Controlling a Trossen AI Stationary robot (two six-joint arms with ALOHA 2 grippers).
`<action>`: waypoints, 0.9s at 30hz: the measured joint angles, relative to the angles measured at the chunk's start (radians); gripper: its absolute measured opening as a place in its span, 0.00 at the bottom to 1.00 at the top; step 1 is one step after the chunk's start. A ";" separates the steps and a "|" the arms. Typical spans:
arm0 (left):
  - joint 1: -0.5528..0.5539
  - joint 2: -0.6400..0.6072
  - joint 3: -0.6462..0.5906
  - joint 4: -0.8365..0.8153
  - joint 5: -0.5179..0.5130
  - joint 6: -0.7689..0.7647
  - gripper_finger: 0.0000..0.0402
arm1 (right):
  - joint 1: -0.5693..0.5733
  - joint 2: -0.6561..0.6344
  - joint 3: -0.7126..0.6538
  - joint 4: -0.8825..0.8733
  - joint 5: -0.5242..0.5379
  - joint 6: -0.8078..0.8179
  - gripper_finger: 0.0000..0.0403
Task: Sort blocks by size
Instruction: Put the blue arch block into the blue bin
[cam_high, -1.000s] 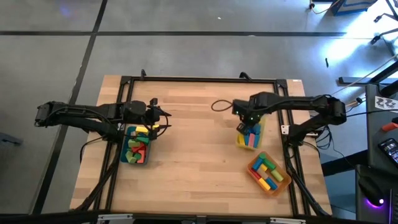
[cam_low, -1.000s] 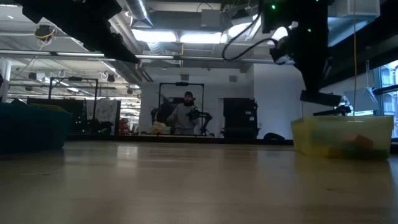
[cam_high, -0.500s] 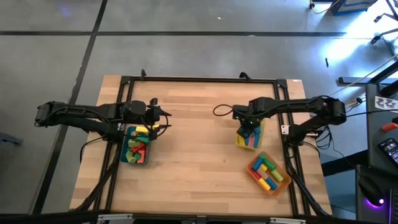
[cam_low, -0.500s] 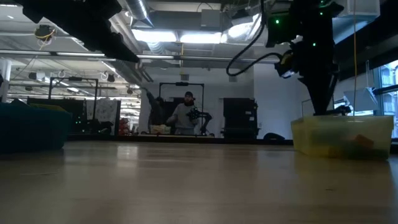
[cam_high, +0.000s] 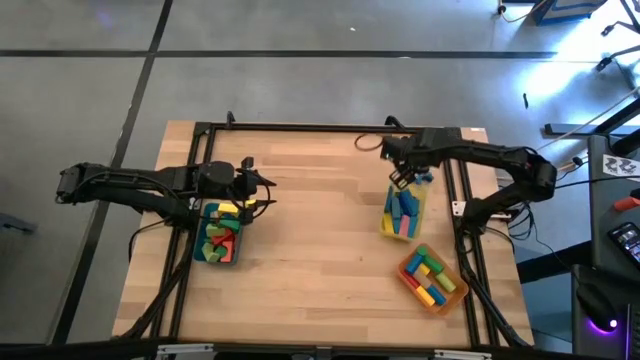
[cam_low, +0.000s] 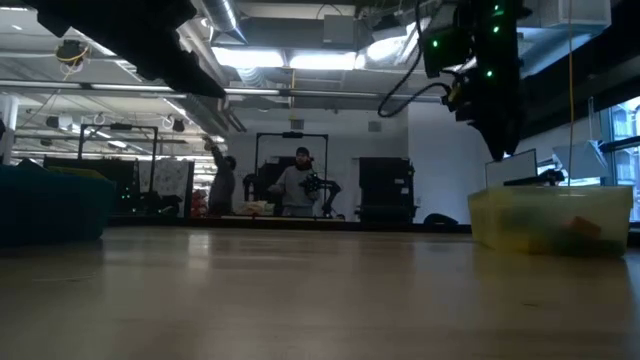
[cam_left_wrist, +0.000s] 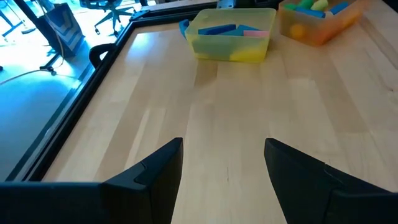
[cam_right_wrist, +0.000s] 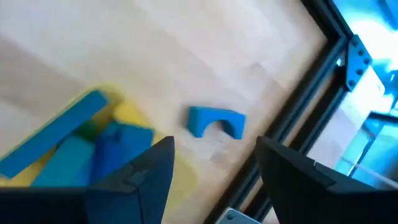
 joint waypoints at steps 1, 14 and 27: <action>0.000 0.000 0.000 -0.001 0.000 0.000 0.53 | -0.034 0.000 0.000 0.004 0.000 -0.009 0.56; 0.000 0.000 0.000 -0.008 0.000 0.000 0.53 | -0.309 0.016 -0.076 0.171 -0.080 -0.131 0.56; 0.000 0.000 0.000 -0.007 0.000 0.000 0.53 | -0.406 0.158 -0.131 0.219 -0.132 -0.148 0.56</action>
